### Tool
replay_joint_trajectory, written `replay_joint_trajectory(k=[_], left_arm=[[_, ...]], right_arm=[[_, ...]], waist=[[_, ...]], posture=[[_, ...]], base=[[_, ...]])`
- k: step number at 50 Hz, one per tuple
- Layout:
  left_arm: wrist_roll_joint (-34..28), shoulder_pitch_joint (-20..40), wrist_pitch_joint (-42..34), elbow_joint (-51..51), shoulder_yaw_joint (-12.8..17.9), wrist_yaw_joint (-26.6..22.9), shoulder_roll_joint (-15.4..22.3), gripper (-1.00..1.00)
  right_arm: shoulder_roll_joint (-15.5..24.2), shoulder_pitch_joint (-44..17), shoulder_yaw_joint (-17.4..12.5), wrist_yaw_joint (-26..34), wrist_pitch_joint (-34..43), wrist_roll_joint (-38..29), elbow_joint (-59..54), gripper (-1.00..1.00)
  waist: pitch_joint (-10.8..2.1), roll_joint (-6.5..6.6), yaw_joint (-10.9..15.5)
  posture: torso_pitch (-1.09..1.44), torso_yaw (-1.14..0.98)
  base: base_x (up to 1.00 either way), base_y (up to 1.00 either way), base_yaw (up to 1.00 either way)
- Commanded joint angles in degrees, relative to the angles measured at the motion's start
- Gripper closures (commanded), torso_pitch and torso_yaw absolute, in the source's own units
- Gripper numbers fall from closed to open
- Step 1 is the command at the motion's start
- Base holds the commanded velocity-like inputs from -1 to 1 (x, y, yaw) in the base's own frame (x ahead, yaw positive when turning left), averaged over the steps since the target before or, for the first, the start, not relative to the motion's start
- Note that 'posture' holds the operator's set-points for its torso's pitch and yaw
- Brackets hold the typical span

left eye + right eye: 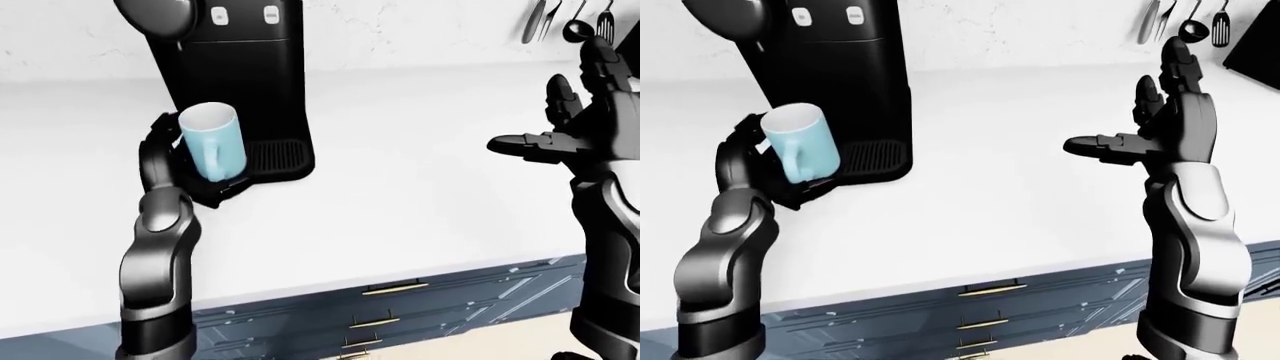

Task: Pick the mug from under the coffee machine dispenser and place it on the counter.

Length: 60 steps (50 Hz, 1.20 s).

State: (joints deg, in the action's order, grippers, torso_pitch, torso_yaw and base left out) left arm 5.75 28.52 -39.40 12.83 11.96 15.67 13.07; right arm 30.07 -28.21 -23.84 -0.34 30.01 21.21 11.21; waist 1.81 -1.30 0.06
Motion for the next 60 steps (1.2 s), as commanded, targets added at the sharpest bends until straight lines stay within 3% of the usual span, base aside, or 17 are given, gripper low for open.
replay_joint_trajectory(k=[1,27,37,47,60], left_arm=[[0.55,1.75,-1.00,4.79,0.08,-0.85,0.53,1.00],[0.88,-1.11,-15.70,24.42,0.20,-4.46,-0.87,1.00],[0.44,-3.16,-15.64,27.14,-2.29,-5.22,-3.73,1.00],[-0.84,-3.58,-19.48,31.68,-2.14,-5.83,-3.78,1.00],[-3.21,-8.51,-19.14,35.47,-6.15,-7.41,-7.46,1.00]], right_arm=[[1.07,-1.50,-0.82,0.00,-1.57,-0.02,1.89,-1.00],[1.70,-2.13,-1.01,-0.07,-0.95,0.29,1.90,-1.00],[1.94,-2.12,-1.08,-0.07,-1.16,0.44,1.64,-1.00],[2.00,-2.12,-1.10,-0.08,-1.04,0.32,1.75,-1.00],[2.21,-2.26,-1.19,0.00,-1.06,0.31,1.60,-1.00]], waist=[[-1.49,-0.03,-0.01],[-0.89,-0.23,0.14],[-0.84,-0.43,0.24],[-0.75,-0.50,0.16],[-0.82,-0.73,0.31]], posture=[[0.00,0.00],[0.00,0.00],[0.00,0.00],[0.00,0.00],[0.00,0.00]], base=[[0.00,0.00,0.00],[0.00,0.00,0.00],[0.00,0.00,0.00],[0.00,0.00,0.00],[0.00,0.00,0.00]])
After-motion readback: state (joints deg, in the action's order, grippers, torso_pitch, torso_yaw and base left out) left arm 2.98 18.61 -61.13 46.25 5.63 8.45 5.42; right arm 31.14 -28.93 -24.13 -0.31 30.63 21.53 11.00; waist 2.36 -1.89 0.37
